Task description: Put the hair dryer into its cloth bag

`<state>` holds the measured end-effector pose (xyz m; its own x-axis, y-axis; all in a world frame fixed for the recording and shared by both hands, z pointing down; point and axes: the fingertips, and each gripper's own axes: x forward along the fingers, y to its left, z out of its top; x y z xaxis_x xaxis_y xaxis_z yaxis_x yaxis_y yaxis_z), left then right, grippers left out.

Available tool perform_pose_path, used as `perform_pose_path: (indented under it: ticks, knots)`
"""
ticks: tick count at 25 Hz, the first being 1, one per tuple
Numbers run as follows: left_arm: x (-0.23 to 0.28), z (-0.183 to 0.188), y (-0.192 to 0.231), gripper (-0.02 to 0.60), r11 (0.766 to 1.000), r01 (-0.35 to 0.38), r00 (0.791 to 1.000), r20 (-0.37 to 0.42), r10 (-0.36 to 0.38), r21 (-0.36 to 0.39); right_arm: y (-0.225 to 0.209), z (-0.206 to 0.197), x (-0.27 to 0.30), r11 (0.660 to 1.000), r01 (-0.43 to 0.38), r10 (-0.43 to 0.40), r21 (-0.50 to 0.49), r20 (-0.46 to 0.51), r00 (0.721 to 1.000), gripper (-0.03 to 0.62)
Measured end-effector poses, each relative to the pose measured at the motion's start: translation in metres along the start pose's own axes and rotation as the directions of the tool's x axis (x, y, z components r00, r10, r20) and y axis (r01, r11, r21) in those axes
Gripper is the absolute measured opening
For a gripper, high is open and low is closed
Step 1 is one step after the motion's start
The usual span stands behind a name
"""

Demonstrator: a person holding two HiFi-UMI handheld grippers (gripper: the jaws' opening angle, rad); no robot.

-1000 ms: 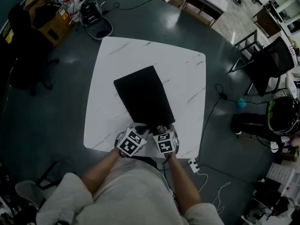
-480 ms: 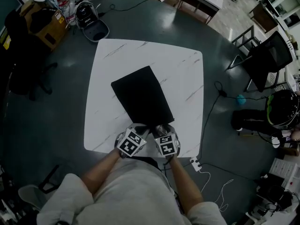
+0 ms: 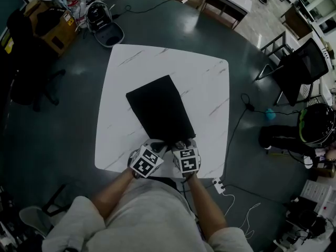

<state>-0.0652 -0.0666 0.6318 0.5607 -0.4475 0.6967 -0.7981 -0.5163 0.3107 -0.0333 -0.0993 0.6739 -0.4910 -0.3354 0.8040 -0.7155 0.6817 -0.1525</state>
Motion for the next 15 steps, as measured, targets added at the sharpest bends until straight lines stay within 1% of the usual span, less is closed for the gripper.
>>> perform_pose_path:
  ticks: [6, 10, 15]
  knots:
    - [-0.003, 0.0, 0.005, 0.014, 1.0, -0.002, 1.0, 0.006, 0.001, 0.008, -0.001, 0.018, 0.013, 0.999, -0.009, 0.008, 0.034, 0.028, 1.0, 0.23]
    - [-0.007, -0.002, 0.008, 0.014, 1.0, -0.009, 1.0, 0.01, 0.009, -0.003, 0.0, 0.019, 0.026, 0.999, -0.009, 0.009, 0.046, 0.02, 1.0, 0.23]
    - [-0.011, -0.008, 0.01, 0.014, 1.0, -0.005, 1.0, -0.006, 0.005, -0.006, 0.0, 0.022, 0.043, 0.997, -0.006, 0.005, 0.075, 0.016, 1.0, 0.225]
